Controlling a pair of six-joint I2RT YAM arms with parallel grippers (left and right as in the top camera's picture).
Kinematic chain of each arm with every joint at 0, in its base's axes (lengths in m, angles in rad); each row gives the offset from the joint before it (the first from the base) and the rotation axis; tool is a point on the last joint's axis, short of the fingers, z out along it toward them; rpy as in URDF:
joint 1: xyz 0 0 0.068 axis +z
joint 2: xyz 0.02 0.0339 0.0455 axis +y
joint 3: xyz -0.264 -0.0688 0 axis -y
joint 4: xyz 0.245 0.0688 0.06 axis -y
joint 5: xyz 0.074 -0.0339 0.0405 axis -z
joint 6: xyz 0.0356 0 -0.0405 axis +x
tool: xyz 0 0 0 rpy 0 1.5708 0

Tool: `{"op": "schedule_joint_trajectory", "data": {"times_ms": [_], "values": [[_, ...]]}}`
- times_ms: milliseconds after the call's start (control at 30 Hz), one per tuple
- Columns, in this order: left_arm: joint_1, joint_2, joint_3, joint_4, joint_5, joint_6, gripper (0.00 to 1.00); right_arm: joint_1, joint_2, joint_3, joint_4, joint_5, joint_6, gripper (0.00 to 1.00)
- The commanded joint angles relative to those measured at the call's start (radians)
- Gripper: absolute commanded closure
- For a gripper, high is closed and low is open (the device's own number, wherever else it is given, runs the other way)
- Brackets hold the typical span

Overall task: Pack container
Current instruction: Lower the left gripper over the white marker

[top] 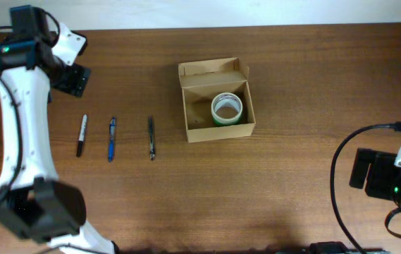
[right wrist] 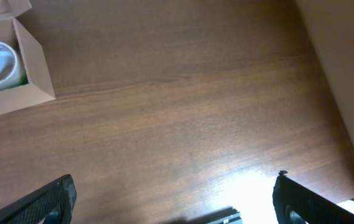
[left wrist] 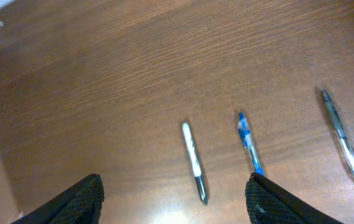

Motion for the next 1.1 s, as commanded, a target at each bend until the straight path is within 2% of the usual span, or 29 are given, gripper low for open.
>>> {"op": "schedule_joint_trajectory", "data": {"times_ms": [0,333,567,767,1067], "values": [[0.01,-0.158,-0.087,-0.003,0.025,-0.027,0.26,0.011,0.027,-0.002,0.018,0.024,0.005,0.01],[0.008,-0.496,-0.552,0.146,0.026,-0.124,0.22,0.011,0.056,-0.002,0.051,0.017,0.005,0.01],[-0.037,-0.642,-0.701,0.155,-0.01,-0.183,0.18,0.012,0.064,-0.002,0.06,-0.022,0.005,0.01],[-0.04,-0.586,-0.769,0.199,-0.013,-0.22,0.14,0.063,0.068,-0.002,0.056,-0.009,0.005,0.01],[0.055,-0.346,-0.769,0.238,-0.011,-0.336,0.17,0.07,0.067,-0.002,0.048,-0.01,0.006,0.01]]}}
